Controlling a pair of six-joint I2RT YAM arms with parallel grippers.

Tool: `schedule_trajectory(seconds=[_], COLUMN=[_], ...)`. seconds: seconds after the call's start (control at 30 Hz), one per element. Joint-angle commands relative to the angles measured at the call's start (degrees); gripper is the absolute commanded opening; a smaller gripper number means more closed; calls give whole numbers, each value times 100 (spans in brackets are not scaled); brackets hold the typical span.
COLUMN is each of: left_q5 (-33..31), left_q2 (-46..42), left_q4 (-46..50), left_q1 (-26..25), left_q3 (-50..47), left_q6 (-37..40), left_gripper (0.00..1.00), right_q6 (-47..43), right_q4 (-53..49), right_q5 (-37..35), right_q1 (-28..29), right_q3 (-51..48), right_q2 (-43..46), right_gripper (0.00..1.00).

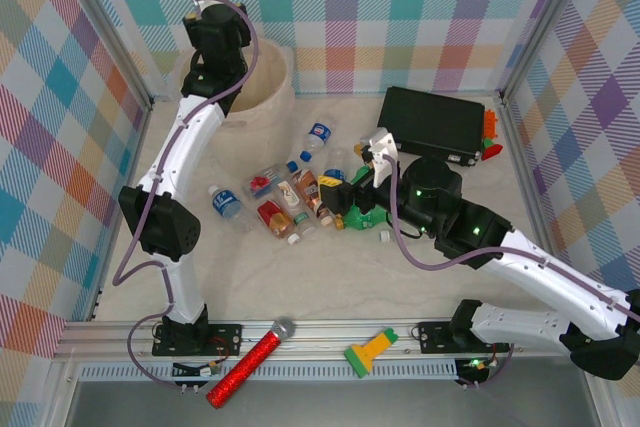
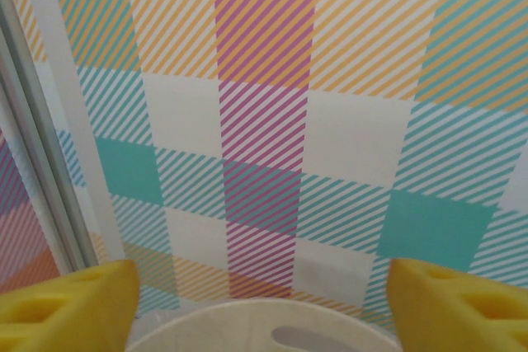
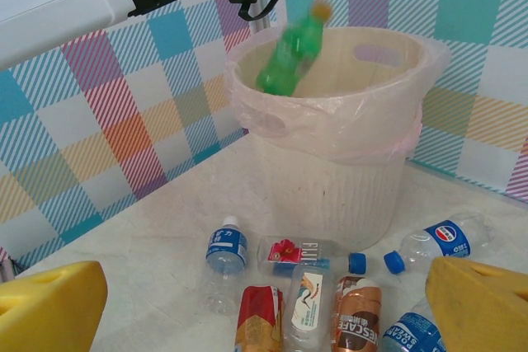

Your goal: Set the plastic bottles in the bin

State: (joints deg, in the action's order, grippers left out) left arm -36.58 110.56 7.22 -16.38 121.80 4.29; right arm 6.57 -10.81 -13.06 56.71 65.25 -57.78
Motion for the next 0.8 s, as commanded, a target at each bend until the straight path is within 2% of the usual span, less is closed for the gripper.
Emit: schedule_trajectory(seconds=[0.0, 0.03, 0.33, 0.57, 0.77], left_q5=[-1, 1, 339, 780, 1093], left_q2=[-80, -108, -614, -1437, -2438], left_q4=[-13, 13, 518, 824, 1448], left_q1=[30, 30, 24, 5, 3], left_q3=[171, 152, -247, -1258, -2410], left_q6=[-64, -87, -674, -1475, -2303], left_gripper=[95, 100, 100, 99, 100], right_q6=[-53, -38, 92, 185, 235], right_q4=[99, 100, 103, -46, -40], right_q5=[-62, -51, 46, 177, 431], right_q1=[34, 38, 38, 38, 39], right_q3=[93, 93, 7, -39, -185], right_q2=[-33, -32, 45, 74, 135], right_gripper=[99, 99, 99, 99, 99])
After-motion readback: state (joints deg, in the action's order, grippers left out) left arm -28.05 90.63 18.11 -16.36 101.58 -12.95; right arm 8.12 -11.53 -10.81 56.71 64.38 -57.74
